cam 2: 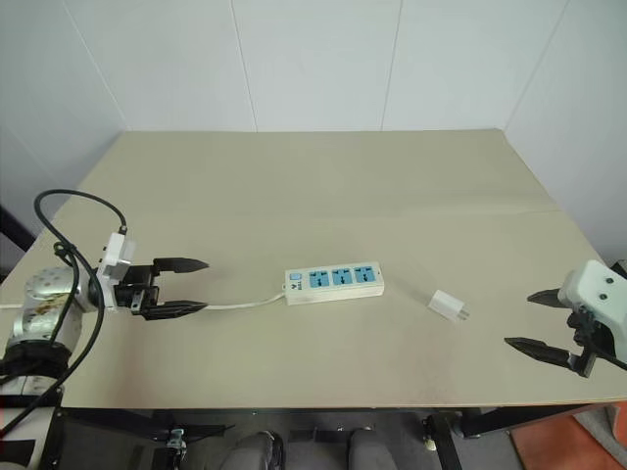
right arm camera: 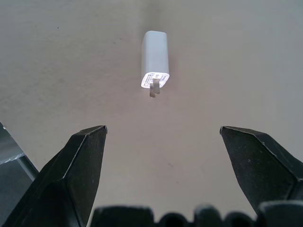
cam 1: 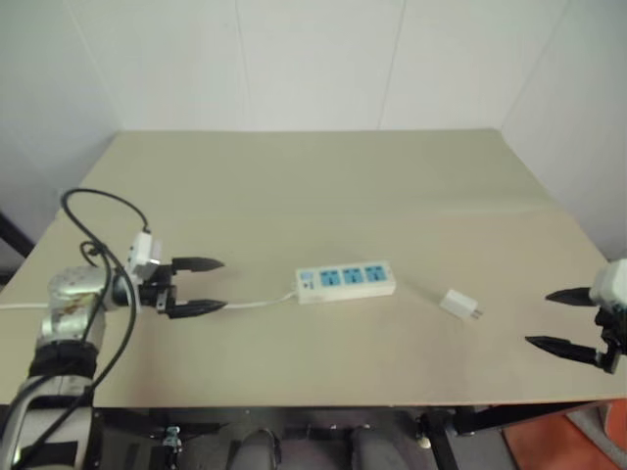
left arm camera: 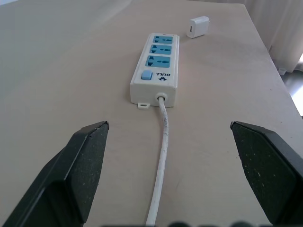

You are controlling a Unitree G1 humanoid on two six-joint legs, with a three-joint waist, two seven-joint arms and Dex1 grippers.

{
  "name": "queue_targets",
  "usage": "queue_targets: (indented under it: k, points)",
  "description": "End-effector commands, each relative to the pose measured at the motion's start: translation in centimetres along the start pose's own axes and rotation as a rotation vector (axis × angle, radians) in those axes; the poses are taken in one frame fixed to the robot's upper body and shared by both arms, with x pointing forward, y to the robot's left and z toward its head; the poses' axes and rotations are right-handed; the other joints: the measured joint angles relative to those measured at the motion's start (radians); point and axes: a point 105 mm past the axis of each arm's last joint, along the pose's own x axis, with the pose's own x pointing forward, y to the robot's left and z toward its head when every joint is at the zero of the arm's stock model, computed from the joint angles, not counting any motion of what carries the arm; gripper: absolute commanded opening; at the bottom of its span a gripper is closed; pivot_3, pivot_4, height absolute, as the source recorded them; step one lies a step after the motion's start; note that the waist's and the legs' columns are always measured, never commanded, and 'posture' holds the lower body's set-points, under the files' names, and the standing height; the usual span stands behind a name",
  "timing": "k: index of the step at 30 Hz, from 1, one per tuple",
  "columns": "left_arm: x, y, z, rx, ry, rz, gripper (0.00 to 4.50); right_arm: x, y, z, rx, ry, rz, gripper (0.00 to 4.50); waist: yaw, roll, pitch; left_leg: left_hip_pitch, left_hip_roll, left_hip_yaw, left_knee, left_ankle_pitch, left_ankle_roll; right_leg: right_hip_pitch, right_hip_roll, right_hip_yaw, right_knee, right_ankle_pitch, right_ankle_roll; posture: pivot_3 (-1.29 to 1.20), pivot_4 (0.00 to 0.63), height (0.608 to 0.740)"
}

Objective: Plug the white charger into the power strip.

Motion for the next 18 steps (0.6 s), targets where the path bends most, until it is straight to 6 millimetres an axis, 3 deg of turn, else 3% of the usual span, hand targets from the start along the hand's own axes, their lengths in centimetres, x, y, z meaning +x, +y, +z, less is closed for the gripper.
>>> queue_targets:
  k: [1,15,18]
  points:
    - [0.2,0.5,1.0,0.048,-0.012,-0.003,4.48,-0.9,-0.6,0.9,-0.02,-0.031,-0.049,4.5,0.0,0.0,0.0,0.0,0.0,0.0,0.0,0.0,0.0,0.0,0.0,0.0,0.0,0.0,0.0,0.0,0.15,0.74]
    - [0.3,0.7,0.8,0.054,0.015,-0.012,4.48,-0.9,-0.5,0.6,-0.004,-0.028,-0.052,4.5,0.0,0.0,0.0,0.0,0.0,0.0,0.0,0.0,0.0,0.0,0.0,0.0,0.0,0.0,0.0,0.0,0.15,0.74]
    - [1.3,0.5,-0.7,0.055,0.082,-0.038,4.48,-0.6,-0.4,0.7,-0.004,-0.034,-0.05,4.5,0.0,0.0,0.0,0.0,0.0,0.0,0.0,0.0,0.0,0.0,0.0,0.0,0.0,0.0,0.0,0.0,0.15,0.74]
